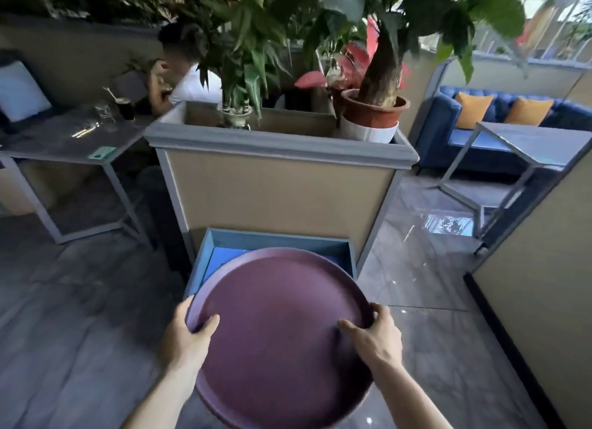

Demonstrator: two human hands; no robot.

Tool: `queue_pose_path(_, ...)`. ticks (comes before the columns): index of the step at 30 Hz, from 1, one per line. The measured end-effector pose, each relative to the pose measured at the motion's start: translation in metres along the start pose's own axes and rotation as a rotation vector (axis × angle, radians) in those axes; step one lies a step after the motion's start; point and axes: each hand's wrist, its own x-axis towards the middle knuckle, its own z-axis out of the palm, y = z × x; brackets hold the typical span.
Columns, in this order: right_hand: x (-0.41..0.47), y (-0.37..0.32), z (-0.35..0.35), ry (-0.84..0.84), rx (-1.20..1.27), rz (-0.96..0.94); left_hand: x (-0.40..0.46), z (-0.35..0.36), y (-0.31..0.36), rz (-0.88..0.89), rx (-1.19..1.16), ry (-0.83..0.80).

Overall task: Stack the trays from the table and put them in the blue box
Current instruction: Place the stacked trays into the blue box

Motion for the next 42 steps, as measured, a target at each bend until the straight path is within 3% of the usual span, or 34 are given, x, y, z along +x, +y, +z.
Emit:
queue_pose_path(17,0.121,-0.010,0.129,0.042,-0.223,0.160,0.155,0.075,-0.040,-0.053,0.261,-0.106)
queue_pose_path(32,0.189,0.010,0.162,0.063,-0.379,0.147,0.196,0.126,-0.073,-0.149,0.515,-0.082)
queue_pose_path(42,0.218,0.013,0.173,0.108,-0.403,0.127,0.208,0.155,-0.083,-0.112,0.625,-0.030)
